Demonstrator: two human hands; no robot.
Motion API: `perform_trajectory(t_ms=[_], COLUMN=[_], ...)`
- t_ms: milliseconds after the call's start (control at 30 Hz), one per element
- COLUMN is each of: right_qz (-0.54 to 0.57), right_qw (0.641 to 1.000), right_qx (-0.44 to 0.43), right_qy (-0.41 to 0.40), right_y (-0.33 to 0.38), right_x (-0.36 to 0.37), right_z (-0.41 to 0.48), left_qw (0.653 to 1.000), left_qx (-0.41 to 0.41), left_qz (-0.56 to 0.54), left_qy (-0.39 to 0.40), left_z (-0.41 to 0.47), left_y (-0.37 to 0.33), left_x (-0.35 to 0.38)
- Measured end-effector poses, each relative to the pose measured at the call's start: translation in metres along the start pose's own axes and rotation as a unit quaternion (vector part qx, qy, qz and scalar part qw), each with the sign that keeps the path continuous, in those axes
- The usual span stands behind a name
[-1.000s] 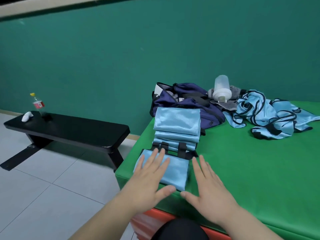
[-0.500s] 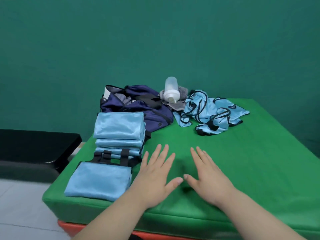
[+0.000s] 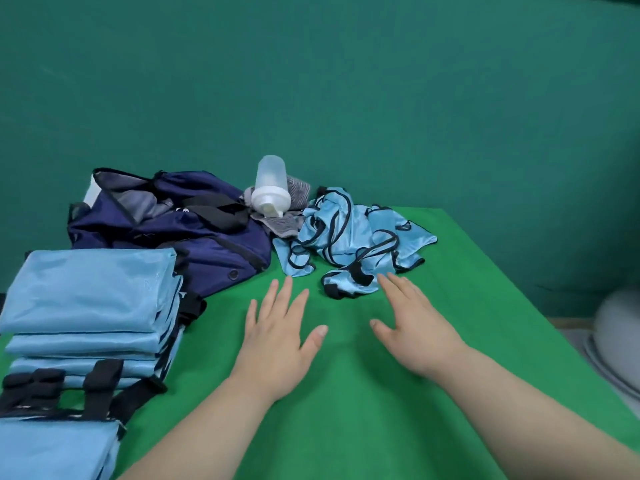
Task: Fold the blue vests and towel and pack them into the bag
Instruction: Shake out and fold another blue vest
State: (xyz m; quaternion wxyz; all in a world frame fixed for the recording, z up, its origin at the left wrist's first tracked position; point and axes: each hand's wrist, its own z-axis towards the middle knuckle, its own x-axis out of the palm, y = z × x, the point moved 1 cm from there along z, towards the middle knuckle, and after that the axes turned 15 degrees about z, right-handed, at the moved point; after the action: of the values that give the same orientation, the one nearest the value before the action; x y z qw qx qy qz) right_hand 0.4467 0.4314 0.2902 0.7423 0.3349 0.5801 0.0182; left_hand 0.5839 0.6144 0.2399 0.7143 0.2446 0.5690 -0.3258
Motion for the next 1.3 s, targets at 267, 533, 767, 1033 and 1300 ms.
perform_trajectory(t_ms=[267, 533, 767, 1033, 1300], right_qz=[-0.042, -0.202, -0.179, -0.079, -0.01], right_qw=[0.998, 0.979, 0.984, 0.991, 0.995], right_qx=[-0.017, 0.005, -0.025, -0.105, -0.065], right_qy=[-0.032, -0.019, -0.012, -0.003, -0.075], right_y=[-0.013, -0.034, -0.033, -0.009, 0.012], right_x=[-0.018, -0.019, -0.035, -0.003, 0.024], right_z=[0.085, 0.148, 0.128, 0.012, -0.057], left_qw=[0.999, 0.999, 0.998, 0.99, 0.971], left_qx=[-0.011, -0.013, -0.007, 0.06, 0.167], left_qz=[-0.035, -0.04, -0.05, -0.114, -0.167], left_qy=[-0.025, -0.019, -0.024, -0.065, -0.034], left_z=[0.004, 0.005, 0.005, 0.002, -0.022], left_y=[0.001, 0.001, 0.0, 0.002, -0.017], left_x=[0.015, 0.018, 0.015, 0.013, -0.003])
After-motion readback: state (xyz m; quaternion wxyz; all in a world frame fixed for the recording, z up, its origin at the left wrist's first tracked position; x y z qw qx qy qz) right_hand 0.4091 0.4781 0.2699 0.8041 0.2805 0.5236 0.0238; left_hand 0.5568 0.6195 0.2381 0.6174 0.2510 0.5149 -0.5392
